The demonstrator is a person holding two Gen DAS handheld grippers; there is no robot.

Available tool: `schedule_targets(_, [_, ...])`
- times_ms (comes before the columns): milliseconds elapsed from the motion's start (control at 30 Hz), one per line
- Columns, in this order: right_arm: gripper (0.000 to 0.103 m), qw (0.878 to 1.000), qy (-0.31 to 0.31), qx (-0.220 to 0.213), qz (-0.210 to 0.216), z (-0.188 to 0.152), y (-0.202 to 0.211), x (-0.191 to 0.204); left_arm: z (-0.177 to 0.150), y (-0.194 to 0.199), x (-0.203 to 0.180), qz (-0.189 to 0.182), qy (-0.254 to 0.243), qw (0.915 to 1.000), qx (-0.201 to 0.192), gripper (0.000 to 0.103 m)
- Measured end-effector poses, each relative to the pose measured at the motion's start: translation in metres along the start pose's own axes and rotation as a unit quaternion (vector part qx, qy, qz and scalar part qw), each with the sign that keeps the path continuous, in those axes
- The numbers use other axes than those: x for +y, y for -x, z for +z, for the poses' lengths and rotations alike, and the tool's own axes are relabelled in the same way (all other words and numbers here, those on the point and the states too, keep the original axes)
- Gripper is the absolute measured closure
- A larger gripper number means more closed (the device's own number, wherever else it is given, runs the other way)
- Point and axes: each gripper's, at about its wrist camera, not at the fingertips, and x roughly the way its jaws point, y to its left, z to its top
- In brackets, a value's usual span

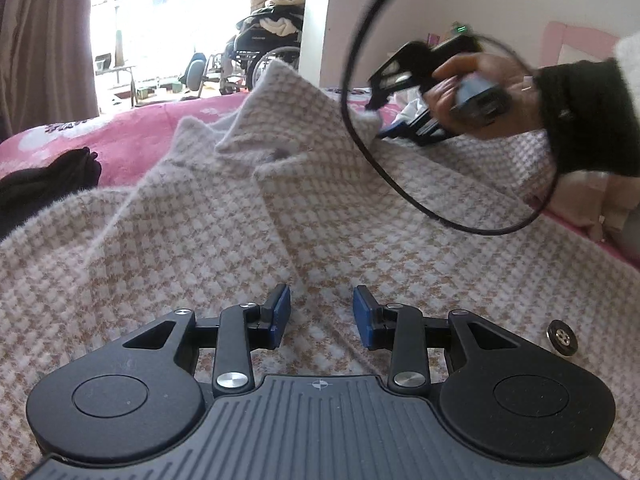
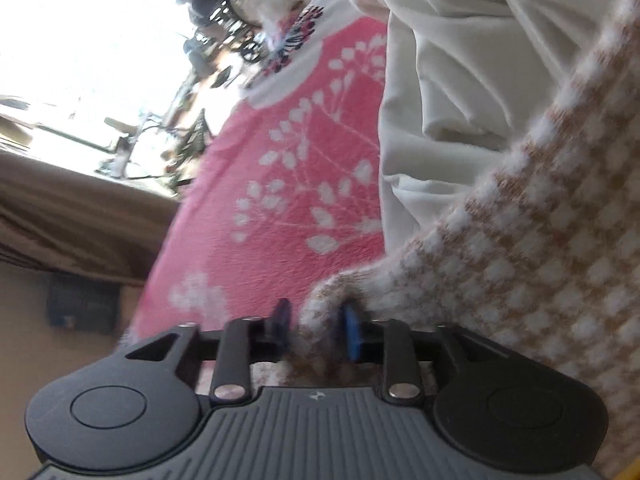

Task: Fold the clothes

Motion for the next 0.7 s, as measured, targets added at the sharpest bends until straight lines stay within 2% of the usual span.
schedule_targets(67, [0.056,0.999,0.024,-0.015,0.019,0.002,0.041,0.004,0.0,-0.001,0.0,0.001,0.0,1.0,0.0,0.068])
schedule_targets(200, [0.056,0.994,0.089,-0.029,0.056,-0.014,0.156,0.001,0.0,-0.001,-0.001,0.002,-0.004,1.0,-0.001,0.068])
schedule_targets(333, [0.057,0.984,0.162,-0.063,0.026,-0.049,0.276,-0.017,0.003,0.003,-0.001,0.011,-0.003,0.9999,-0.007,0.068])
schedule_targets(400, [0.063,0.977,0.198,-0.072,-0.014,-0.069,0.321,-0.028,0.006,0.009,-0.001,0.015,-0.004,0.9997,-0.02,0.068])
schedule_targets(500, [0.072,0.959,0.246,-0.066,-0.121,-0.109,0.355,-0.047,0.012,0.022,-0.004,0.01,-0.006,0.9989,-0.046,0.068])
schedule_targets(567, [0.075,0.941,0.281,-0.039,-0.183,-0.145,0.361,-0.065,0.014,0.029,-0.008,-0.007,-0.009,0.9985,-0.053,0.068])
schedule_targets(700, [0.076,0.914,0.313,0.005,-0.258,-0.215,0.364,-0.105,0.012,0.034,-0.022,-0.051,-0.023,0.9976,-0.04,0.068])
